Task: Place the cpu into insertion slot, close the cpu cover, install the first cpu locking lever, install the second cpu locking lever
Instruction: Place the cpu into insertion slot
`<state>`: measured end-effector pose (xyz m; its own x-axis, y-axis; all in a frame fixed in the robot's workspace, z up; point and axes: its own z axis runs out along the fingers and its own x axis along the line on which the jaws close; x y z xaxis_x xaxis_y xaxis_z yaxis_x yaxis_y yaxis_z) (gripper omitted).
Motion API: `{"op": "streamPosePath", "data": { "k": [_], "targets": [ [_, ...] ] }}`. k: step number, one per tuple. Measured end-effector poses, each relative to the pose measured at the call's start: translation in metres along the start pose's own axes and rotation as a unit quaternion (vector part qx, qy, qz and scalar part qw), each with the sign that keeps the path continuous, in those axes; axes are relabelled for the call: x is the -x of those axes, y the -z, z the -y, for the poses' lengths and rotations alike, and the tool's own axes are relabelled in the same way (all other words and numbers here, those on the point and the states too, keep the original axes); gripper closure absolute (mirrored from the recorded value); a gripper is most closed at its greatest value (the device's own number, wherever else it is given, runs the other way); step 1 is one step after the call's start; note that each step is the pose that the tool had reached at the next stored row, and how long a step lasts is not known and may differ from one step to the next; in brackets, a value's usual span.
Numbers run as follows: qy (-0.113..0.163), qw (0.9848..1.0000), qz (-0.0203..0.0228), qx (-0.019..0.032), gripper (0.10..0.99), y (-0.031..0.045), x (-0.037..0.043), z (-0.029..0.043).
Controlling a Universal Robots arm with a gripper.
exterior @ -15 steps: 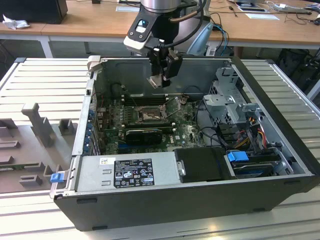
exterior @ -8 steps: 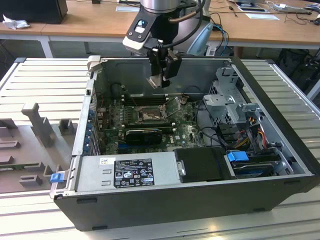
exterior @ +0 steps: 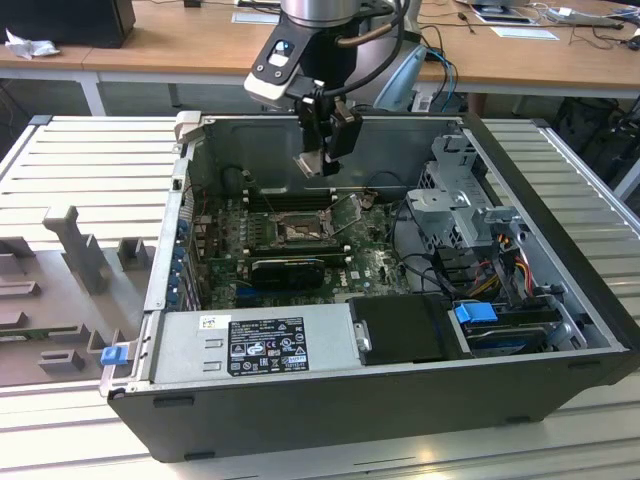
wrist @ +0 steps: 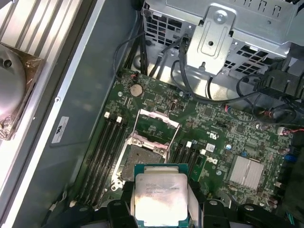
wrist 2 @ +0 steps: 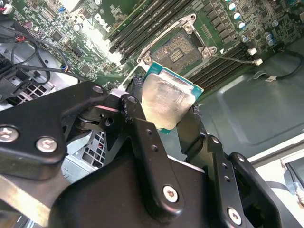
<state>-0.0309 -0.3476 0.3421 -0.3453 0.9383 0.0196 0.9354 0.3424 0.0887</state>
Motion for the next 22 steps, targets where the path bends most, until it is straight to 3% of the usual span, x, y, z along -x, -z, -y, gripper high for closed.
{"op": "streamPosePath", "data": {
  "k": [17, 21, 22],
  "targets": [
    [-0.020, 0.9998, 0.0018, 0.0004, 0.553, -0.0019, 0.0000, 0.0003],
    [-0.047, 0.9989, 0.0042, 0.0010, 0.553, -0.0026, 0.0000, 0.0004],
    [-0.065, 0.9979, 0.0057, 0.0013, 0.553, -0.0032, 0.0000, 0.0005]
  ]
}}
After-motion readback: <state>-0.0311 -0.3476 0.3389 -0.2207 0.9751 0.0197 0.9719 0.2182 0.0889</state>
